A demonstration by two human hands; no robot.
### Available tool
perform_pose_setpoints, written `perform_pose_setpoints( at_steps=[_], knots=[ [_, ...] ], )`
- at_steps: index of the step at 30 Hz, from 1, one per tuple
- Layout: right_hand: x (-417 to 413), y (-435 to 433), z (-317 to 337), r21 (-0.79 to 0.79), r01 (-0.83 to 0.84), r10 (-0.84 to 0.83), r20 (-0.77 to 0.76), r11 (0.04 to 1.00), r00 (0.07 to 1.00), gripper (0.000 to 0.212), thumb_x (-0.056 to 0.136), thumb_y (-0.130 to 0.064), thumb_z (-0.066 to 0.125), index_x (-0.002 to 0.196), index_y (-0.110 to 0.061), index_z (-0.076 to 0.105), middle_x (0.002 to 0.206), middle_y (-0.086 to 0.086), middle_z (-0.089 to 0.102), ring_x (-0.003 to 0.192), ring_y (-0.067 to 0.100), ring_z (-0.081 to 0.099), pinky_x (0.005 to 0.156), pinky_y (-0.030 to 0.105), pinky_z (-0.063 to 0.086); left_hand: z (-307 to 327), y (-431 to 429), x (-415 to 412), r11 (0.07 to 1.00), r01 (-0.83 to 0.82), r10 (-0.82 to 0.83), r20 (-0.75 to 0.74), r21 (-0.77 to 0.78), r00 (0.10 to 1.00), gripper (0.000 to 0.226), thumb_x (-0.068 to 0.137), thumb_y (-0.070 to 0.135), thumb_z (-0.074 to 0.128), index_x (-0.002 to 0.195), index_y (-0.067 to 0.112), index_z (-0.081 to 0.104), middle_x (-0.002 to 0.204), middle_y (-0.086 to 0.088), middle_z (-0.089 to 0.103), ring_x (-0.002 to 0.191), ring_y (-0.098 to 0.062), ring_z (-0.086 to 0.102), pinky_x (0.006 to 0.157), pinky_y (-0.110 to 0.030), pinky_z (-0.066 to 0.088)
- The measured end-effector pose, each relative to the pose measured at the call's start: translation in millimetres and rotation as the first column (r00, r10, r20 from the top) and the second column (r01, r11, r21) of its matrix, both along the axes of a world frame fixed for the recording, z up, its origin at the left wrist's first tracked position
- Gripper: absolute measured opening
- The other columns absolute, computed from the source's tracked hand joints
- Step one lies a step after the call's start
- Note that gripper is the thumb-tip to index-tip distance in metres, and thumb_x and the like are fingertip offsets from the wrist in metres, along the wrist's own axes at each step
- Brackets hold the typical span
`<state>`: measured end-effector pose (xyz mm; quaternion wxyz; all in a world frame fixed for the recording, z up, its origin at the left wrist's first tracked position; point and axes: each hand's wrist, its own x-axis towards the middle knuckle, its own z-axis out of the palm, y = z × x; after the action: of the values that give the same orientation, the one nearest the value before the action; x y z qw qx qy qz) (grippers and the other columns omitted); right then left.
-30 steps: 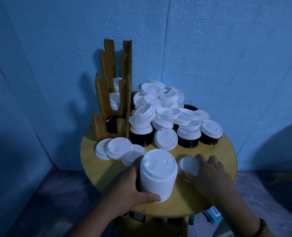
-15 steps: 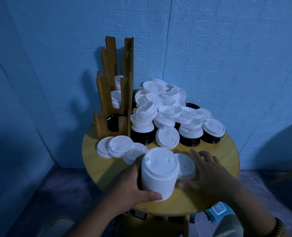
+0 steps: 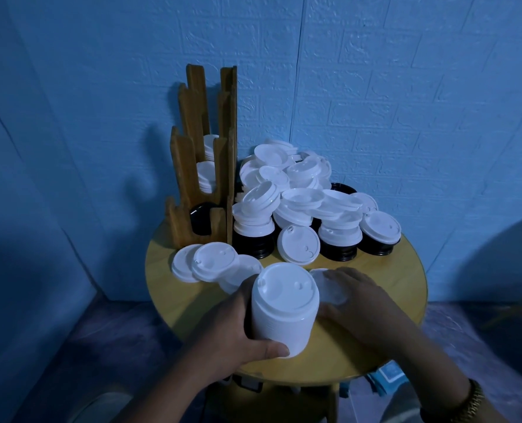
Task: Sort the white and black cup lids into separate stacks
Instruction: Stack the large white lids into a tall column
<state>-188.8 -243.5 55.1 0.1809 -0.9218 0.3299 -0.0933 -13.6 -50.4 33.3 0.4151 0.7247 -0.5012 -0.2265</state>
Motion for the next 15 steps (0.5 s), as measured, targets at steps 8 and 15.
perform_pose_setpoints(
  at_steps=[8, 15],
  knots=[
    [-15, 26, 73, 0.090, -0.413, 0.360, 0.347, 0.906, 0.866, 0.067, 0.077, -0.052, 0.070, 0.139, -0.049, 0.044, 0.144, -0.030, 0.042, 0.136, 0.000, 0.039, 0.107, 0.020, 0.036, 0, -4, -1, 1.000, 0.016, -0.016, -0.020, -0.005, 1.000, 0.096, 0.061, 0.058, 0.091, 0.132, 0.074, 0.027, 0.132, 0.040, 0.053, 0.123, 0.013, 0.050, 0.103, -0.033, 0.051],
    [19, 38, 61, 0.067, -0.488, 0.458, 0.254, 0.870, 0.852, 0.056, 0.077, -0.069, 0.067, 0.126, -0.046, 0.051, 0.132, -0.029, 0.042, 0.128, -0.001, 0.040, 0.104, 0.033, 0.041, -1, -5, -2, 1.000, 0.025, -0.025, -0.043, -0.017, 0.999, 0.091, 0.062, 0.056, 0.091, 0.135, 0.064, 0.038, 0.128, 0.033, 0.061, 0.120, 0.007, 0.057, 0.099, -0.039, 0.055]
  ],
)
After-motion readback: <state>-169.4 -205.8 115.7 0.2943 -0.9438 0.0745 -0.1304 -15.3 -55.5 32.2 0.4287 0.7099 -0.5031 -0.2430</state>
